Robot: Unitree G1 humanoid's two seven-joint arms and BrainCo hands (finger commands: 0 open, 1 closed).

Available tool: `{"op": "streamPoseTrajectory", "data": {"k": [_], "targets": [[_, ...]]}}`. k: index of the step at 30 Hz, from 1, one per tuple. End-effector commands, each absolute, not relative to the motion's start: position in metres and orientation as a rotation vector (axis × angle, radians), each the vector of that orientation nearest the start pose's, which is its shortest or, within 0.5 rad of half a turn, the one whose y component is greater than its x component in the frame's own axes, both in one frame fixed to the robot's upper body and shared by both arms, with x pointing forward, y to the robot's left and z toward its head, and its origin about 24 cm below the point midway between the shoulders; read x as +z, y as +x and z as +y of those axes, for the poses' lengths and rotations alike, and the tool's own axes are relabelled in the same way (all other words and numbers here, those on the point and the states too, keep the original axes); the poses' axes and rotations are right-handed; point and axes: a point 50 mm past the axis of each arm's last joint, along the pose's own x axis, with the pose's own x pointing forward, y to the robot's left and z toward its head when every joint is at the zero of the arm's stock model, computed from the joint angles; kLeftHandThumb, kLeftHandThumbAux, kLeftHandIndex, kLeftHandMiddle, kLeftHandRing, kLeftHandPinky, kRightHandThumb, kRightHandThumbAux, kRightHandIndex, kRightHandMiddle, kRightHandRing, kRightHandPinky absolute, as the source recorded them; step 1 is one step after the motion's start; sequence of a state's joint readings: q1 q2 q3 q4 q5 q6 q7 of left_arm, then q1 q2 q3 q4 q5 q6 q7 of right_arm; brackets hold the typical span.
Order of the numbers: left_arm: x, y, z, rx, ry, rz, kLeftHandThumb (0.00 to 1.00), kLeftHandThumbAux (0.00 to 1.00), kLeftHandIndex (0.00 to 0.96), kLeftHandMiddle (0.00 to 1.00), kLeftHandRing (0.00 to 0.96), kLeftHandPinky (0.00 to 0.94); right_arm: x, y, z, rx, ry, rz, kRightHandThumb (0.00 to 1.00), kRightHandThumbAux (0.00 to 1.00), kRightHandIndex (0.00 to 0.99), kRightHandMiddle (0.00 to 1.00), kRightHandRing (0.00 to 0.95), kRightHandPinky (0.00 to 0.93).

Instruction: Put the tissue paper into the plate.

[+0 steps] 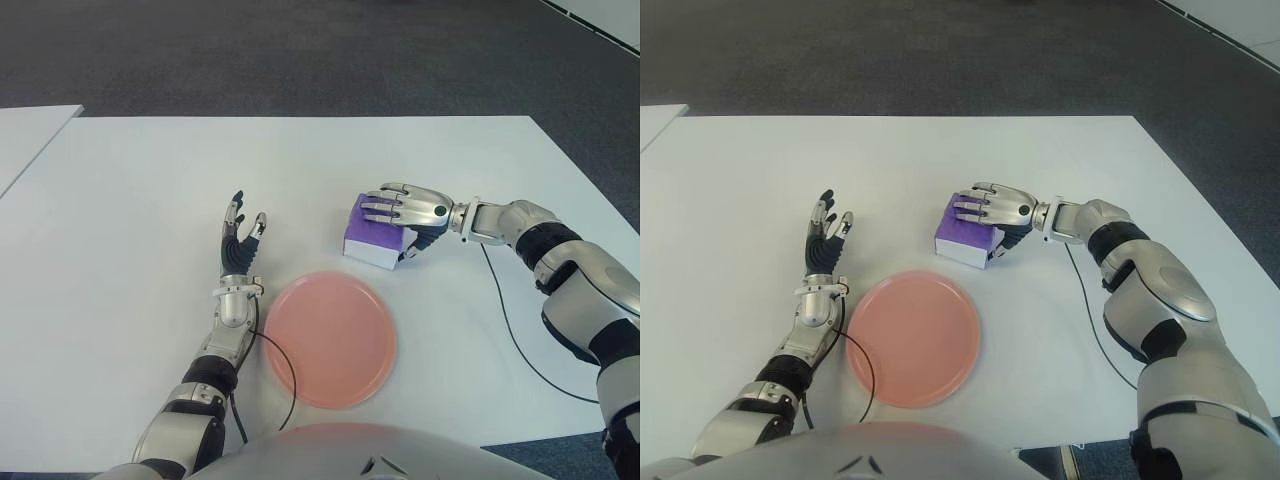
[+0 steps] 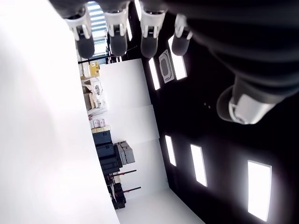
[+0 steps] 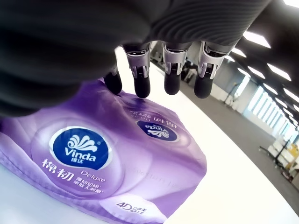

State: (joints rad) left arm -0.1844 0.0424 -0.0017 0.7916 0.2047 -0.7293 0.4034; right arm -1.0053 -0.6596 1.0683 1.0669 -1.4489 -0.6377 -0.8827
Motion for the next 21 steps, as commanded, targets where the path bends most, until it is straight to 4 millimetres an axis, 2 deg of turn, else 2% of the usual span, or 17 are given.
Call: {"op": "streamPoseTrajectory", "data": {"k": [1, 21], "targets": [[-0.0469, 0.2284, 0.159, 0.244, 0.193, -0.01, 0.031, 0.456, 0.0, 0.0, 0.0, 0.0, 0.0718, 0.3441, -0.1828, 0.934, -2.051, -1.015, 0.366, 0.236, 0.0, 0.0, 0.0, 0.0], [-0.0467, 0.227, 0.1585, 0.262, 0.189, -0.021, 0.032, 0.465, 0.0, 0.0, 0.0, 0.0, 0.0654, 0.3438, -0.183, 0.971, -2.062, -0.983, 0.379, 0.243, 0.0, 0.0, 0.0, 0.0]]}}
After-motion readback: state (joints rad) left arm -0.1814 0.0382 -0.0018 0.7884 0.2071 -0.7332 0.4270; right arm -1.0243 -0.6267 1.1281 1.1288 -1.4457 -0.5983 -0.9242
